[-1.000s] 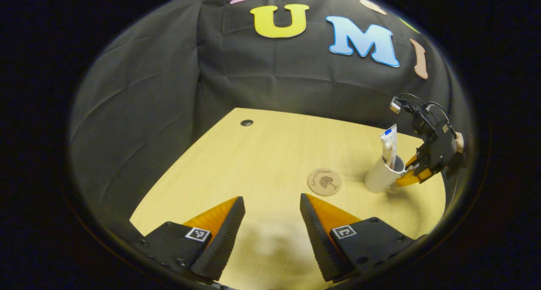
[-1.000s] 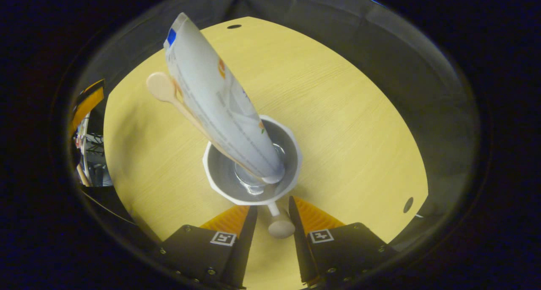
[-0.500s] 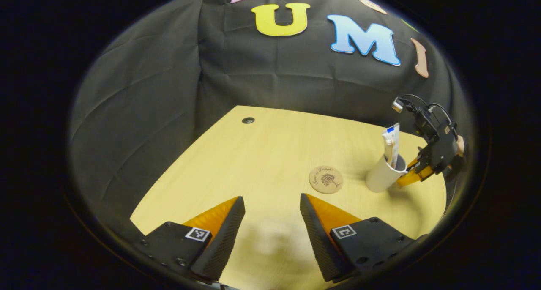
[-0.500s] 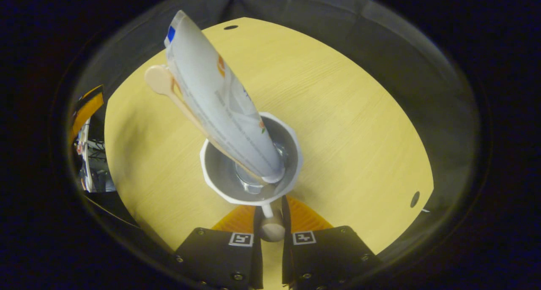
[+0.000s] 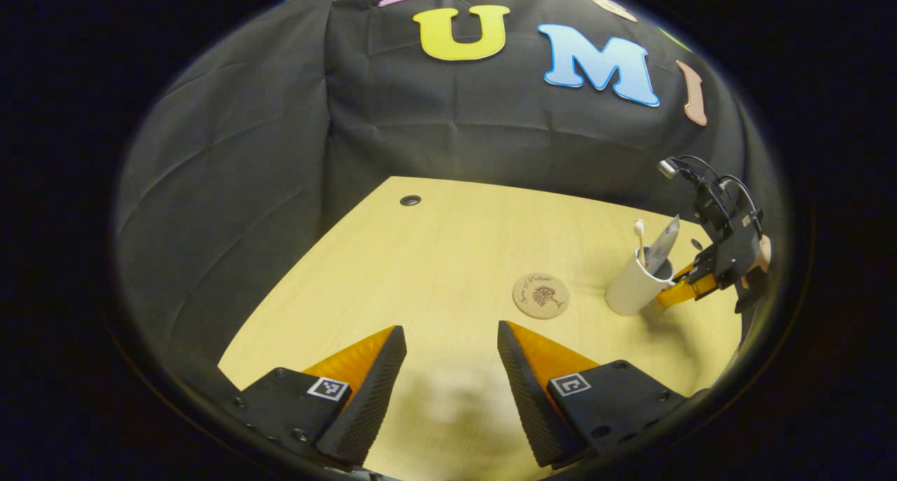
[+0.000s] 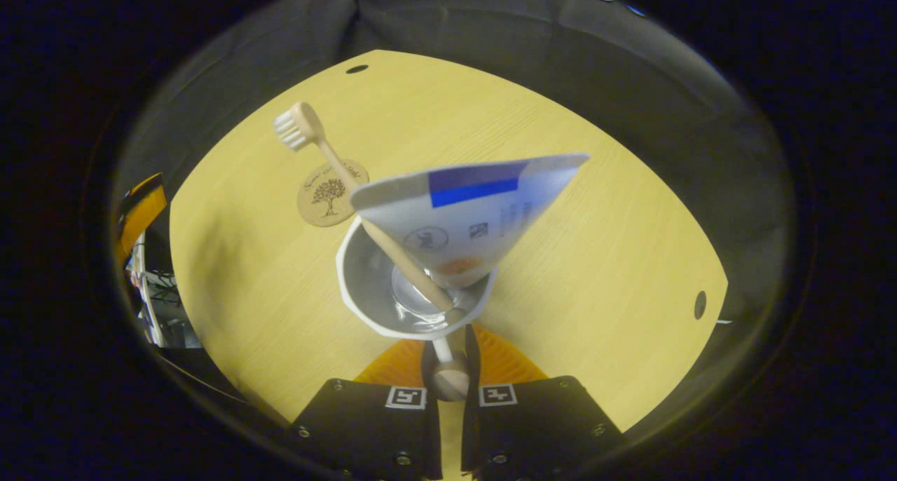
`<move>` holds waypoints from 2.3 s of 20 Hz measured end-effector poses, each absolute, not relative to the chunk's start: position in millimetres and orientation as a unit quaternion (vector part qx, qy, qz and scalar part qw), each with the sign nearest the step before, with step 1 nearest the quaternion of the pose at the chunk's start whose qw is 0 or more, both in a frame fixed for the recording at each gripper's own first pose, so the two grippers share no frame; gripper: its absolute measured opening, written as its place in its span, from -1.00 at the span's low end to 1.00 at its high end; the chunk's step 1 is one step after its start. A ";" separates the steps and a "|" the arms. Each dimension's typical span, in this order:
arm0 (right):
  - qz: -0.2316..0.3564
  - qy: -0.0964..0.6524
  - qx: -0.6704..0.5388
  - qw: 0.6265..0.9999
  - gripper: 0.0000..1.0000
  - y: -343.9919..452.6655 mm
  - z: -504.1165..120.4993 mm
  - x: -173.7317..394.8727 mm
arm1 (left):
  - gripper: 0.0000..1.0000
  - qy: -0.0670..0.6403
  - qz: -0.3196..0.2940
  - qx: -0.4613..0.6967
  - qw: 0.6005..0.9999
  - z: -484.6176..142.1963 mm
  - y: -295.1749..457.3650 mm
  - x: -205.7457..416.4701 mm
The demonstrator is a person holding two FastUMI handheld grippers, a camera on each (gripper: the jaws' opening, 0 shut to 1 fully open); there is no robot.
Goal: Put the toothbrush and toothpaste on the desktop into the cup, then pick up the cup and place it on the coaster on the desktop.
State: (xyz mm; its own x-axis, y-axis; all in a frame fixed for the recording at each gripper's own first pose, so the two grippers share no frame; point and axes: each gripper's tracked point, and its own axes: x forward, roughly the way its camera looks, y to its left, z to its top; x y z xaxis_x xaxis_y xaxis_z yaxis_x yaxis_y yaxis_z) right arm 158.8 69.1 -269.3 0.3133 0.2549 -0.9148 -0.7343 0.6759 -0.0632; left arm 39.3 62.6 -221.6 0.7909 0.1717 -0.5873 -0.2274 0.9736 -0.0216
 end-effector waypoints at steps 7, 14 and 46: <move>0.319 0.477 -0.219 0.789 -0.75 86.5 -244.9 154.9 | 0.78 0.302 0.105 -0.048 0.946 -223.4 65.9 37.1; 0.342 0.461 -0.226 0.787 -0.75 143.3 -236.2 151.9 | 0.76 0.300 0.112 -0.052 0.946 -226.8 92.4 27.7; 0.345 0.478 -0.272 0.760 -0.51 224.7 -244.8 135.3 | 0.78 0.314 0.112 -0.055 0.941 -229.1 159.5 26.2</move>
